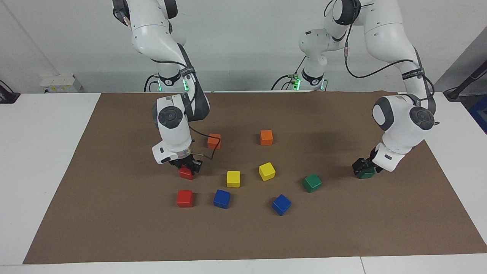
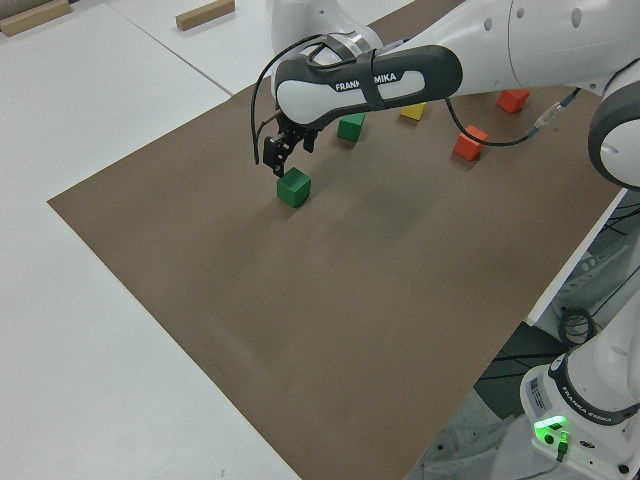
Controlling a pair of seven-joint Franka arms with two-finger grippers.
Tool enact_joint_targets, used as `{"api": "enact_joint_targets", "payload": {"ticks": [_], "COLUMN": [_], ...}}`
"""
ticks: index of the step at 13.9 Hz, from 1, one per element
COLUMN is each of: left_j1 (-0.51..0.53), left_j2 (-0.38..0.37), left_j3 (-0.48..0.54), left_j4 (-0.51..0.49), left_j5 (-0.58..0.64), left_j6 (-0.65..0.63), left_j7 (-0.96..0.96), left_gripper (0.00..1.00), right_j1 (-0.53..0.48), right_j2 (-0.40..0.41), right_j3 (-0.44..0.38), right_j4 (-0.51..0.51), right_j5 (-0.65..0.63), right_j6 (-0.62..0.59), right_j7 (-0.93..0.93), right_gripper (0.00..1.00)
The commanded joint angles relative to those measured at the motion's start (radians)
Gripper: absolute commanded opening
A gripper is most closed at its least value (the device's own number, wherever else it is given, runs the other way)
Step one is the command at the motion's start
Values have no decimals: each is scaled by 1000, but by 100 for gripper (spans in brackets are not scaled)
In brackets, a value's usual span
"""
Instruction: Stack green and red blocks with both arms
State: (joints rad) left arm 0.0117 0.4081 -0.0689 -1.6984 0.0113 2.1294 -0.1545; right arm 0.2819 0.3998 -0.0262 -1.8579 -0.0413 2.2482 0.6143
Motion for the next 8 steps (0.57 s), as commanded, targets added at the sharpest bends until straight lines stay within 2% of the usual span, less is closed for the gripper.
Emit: {"api": "enact_joint_targets", "payload": {"ticks": [1,3,6,8], "left_j1": [-120,-160,-199,-222], "left_j2": [47,98,110,132], "left_j3": [14,14,15,15], "left_j4": [60,139,151,149], "left_j5": [-4,-7,-5,1], "left_j6": [-17,-19,-13,38], "left_j7": [-234,-321,-419,-460], "left_gripper": [100,100,100,100], "right_j1": [-4,-13,-65,-122], "right_j2": [-7,-18,-88,-125], "right_j3": [5,3,5,5], "right_j4": [-17,-14,-9,-12], "right_j5": [-23,-23,-23,-23], "right_j6": [22,-5,-106,-140], "right_j7": [32,-7,-176,-281], "right_gripper": [0,0,0,0]}}
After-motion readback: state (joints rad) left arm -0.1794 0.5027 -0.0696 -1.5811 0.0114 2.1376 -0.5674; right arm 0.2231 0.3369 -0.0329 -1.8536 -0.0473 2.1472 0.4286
